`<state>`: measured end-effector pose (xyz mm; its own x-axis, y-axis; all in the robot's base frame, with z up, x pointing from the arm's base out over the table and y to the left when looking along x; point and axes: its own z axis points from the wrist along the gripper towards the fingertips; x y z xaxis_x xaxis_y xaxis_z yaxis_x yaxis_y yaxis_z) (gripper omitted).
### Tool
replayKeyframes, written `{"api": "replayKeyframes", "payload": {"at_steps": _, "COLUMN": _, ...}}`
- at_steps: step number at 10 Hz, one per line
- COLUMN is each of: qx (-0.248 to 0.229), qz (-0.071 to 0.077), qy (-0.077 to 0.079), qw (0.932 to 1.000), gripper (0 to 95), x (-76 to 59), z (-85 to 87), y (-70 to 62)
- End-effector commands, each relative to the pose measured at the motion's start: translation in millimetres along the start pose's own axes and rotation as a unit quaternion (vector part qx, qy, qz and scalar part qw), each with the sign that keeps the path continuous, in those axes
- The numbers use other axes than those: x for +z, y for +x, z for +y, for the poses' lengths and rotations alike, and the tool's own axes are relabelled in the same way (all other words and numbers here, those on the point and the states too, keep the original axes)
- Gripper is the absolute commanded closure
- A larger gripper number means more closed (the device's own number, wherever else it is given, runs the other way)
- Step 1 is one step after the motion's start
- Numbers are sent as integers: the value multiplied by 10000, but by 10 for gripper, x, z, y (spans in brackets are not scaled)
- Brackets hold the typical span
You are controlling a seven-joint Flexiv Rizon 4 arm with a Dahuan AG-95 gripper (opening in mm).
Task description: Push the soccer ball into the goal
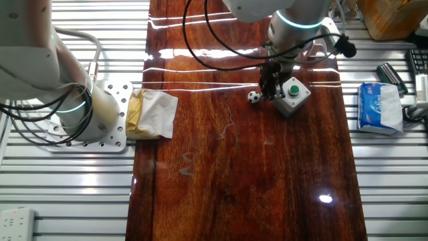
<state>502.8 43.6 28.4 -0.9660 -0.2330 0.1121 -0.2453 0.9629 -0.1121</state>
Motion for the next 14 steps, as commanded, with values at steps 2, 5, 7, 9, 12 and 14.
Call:
{"api": "replayKeyframes", "payload": {"at_steps": 2, "qx": -248, "qz": -82, "qy": -55, "qw": 9996, "gripper": 950, "x": 0, "z": 6, "y": -1}}
{"api": "replayKeyframes", "payload": {"at_steps": 5, "qx": -299, "qz": -161, "qy": -82, "qw": 9994, "gripper": 950, "x": 0, "z": 6, "y": -1}}
{"api": "replayKeyframes", "payload": {"at_steps": 7, "qx": -392, "qz": -305, "qy": -134, "qw": 9987, "gripper": 950, "x": 0, "z": 6, "y": -1}}
{"api": "replayKeyframes", "payload": {"at_steps": 9, "qx": -348, "qz": -318, "qy": -125, "qw": 9988, "gripper": 950, "x": 0, "z": 6, "y": -1}}
{"api": "replayKeyframes", "payload": {"at_steps": 12, "qx": -217, "qz": -243, "qy": -141, "qw": 9994, "gripper": 950, "x": -4, "z": 8, "y": 4}}
{"api": "replayKeyframes", "payload": {"at_steps": 14, "qx": 361, "qz": -216, "qy": -141, "qw": 9990, "gripper": 950, "x": -29, "z": 21, "y": 44}}
